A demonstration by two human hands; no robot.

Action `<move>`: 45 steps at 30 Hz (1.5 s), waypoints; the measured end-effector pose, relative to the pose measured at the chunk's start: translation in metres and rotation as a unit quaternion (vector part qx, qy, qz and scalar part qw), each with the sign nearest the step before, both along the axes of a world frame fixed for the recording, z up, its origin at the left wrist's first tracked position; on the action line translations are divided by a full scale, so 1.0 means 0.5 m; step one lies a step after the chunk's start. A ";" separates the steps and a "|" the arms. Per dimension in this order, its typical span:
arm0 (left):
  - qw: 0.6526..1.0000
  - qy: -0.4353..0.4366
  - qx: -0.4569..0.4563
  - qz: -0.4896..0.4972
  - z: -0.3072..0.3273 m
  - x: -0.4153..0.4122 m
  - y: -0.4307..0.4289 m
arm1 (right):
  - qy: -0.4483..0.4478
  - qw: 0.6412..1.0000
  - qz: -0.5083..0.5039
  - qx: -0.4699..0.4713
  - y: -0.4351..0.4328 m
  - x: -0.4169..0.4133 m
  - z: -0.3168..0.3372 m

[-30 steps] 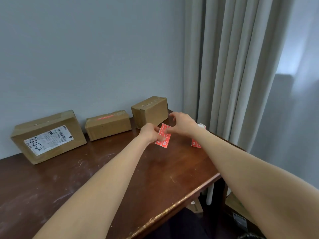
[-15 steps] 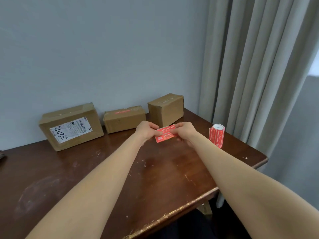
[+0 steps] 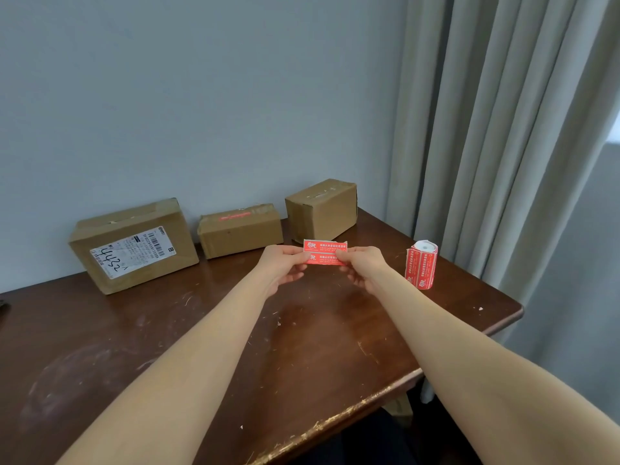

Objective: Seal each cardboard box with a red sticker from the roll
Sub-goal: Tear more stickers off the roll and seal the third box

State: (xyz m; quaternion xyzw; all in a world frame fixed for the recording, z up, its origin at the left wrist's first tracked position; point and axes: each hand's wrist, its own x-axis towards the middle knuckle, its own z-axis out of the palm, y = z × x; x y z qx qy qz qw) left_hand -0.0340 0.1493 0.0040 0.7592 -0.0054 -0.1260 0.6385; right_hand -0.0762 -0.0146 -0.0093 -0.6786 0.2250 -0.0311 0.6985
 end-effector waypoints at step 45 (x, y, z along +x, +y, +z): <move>0.998 -0.046 -0.004 -0.032 0.016 -0.025 -0.012 | -0.156 0.865 0.036 -0.475 0.036 -0.015 0.037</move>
